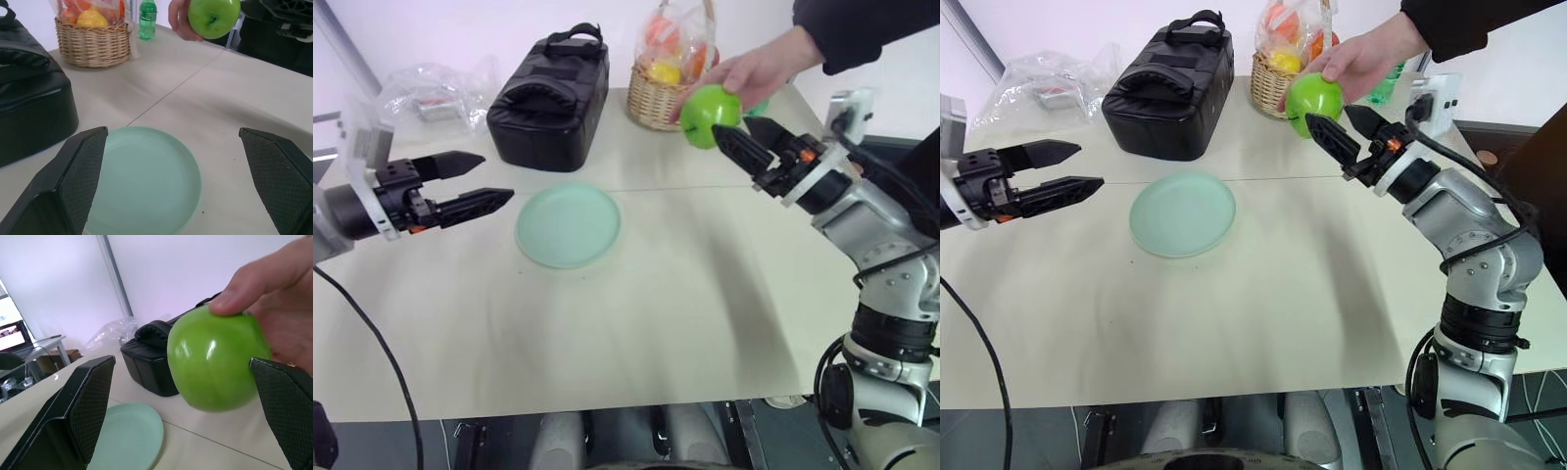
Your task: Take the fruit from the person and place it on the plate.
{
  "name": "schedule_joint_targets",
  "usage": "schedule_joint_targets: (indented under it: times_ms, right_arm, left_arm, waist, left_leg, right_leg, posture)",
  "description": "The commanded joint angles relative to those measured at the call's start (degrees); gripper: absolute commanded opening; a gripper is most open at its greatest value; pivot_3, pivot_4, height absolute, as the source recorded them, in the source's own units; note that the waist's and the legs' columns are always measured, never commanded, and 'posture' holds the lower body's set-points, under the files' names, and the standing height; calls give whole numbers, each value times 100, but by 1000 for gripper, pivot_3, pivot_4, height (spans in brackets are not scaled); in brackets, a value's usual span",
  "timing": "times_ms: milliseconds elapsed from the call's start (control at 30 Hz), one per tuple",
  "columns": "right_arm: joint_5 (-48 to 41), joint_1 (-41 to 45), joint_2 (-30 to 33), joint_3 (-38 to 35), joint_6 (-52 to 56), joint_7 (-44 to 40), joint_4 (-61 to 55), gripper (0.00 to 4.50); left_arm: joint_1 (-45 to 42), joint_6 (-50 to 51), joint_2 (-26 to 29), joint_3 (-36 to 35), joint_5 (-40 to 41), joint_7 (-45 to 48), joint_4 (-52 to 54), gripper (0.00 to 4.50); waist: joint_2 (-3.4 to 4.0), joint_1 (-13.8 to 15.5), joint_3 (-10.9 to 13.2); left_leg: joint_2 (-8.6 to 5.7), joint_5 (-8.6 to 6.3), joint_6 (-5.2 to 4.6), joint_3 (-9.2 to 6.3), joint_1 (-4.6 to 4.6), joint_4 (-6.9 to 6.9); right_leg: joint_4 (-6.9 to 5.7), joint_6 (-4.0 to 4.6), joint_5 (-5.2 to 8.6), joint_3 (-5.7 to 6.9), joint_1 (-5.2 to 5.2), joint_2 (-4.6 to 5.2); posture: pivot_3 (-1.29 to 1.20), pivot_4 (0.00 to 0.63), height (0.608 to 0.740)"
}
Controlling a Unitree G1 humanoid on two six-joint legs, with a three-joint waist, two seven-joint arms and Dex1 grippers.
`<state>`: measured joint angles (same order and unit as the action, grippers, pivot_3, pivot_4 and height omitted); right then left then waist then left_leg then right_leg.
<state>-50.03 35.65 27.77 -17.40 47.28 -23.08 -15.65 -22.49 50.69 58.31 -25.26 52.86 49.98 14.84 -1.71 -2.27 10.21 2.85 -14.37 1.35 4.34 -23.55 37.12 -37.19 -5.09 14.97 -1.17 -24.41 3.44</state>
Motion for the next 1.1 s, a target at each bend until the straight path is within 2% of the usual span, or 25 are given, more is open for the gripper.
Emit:
schedule_joint_targets:
  times_ms: [33,167,700,733,800,833,967,1100]
  right_arm:
    - [125,224,-46,124,-249,-40,-17,4489]
    - [623,344,-22,374,-678,-231,486,4489]
    - [1297,907,-447,567,-1320,-189,1259,4489]
    - [1300,911,-460,556,-1336,-197,1263,3965]
    - [1300,921,-472,550,-1357,-229,1271,3261]
    - [1301,924,-474,549,-1361,-239,1274,3055]
    - [1270,923,-448,571,-1267,-261,1236,3054]
    - [1658,672,-420,1280,-1139,-548,1245,3054]
  left_arm:
    - [26,-76,-3,-140,-3,-74,194,4500]
    - [147,-45,-71,-218,56,-174,309,4500]
    - [497,-46,-155,-415,164,-505,530,4500]
    - [506,-54,-157,-417,162,-516,530,4500]
    - [517,-65,-156,-415,158,-530,531,4500]
    - [521,-70,-155,-413,157,-535,532,4500]
    - [525,-86,-150,-423,167,-545,522,4500]
    - [760,-167,-144,-502,-64,-594,407,4500]
  waist:
    - [0,-2,0]
    - [0,-10,0]
    - [0,-4,0]
    - [0,-6,0]
    - [0,-8,0]
    - [0,-10,0]
    - [0,-11,0]
    - [0,-25,0]
  left_leg:
    - [0,0,0,0,0,0]
    - [0,0,0,0,0,0]
    - [0,0,0,0,-2,0]
    - [0,0,0,1,-2,0]
    - [0,0,0,0,-2,0]
    - [0,0,0,0,-2,0]
    - [0,0,0,0,-2,0]
    - [0,0,0,0,-1,-1]
  right_leg:
    - [0,0,0,0,0,0]
    - [0,0,0,0,0,0]
    - [0,0,0,0,-1,2]
    - [0,0,0,0,-1,3]
    - [0,0,0,0,-1,3]
    - [0,0,0,0,-1,3]
    - [0,0,0,1,-2,3]
    - [0,0,0,1,-2,2]
  posture:
    - [0,150,740]
    - [0,150,740]
    - [0,150,740]
    - [0,150,740]
    - [0,150,740]
    - [0,150,740]
    - [0,150,740]
    - [0,150,740]
